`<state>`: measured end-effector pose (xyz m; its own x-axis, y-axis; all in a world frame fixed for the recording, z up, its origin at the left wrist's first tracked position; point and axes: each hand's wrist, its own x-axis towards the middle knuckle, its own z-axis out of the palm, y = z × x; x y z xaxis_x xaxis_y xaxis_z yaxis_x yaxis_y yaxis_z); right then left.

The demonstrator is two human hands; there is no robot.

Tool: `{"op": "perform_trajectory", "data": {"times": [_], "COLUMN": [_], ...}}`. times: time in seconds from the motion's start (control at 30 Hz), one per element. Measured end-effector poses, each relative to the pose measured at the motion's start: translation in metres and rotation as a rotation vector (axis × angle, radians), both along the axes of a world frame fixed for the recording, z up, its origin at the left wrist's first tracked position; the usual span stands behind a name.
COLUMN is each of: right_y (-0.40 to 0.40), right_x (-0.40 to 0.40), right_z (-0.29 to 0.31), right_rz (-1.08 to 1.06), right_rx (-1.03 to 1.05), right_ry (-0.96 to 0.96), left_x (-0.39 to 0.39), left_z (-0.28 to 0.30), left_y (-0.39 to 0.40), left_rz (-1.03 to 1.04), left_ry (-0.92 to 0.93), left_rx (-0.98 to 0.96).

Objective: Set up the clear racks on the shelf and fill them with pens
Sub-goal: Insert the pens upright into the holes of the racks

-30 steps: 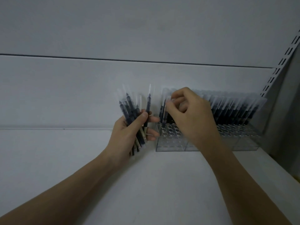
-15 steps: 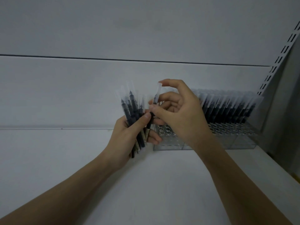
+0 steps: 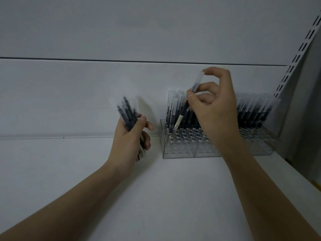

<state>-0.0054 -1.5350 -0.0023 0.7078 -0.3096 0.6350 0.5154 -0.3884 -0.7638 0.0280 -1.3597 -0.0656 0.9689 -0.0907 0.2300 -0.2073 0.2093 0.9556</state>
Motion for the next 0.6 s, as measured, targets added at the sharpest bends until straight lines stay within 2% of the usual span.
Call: {"op": "perform_trajectory", "data": {"times": [0.37, 0.53, 0.6], "right_y": [-0.0037, -0.0042, -0.0059], "right_x": [0.0036, 0.005, 0.0046], "right_z": [-0.0057, -0.0079, -0.0072], "right_rz": [-0.004, 0.034, 0.022], "right_rx": [-0.166, -0.364, -0.377], "right_ry": [0.029, 0.139, 0.15], "left_x": [-0.0017, -0.0034, -0.0037], "left_z": [0.0006, 0.0045, 0.0052], "left_y": [-0.0026, -0.0018, -0.0013], "left_rz": [0.055, 0.061, 0.049], "left_ry": [0.011, -0.03, -0.033], "left_rx": [0.014, 0.015, -0.014]}}
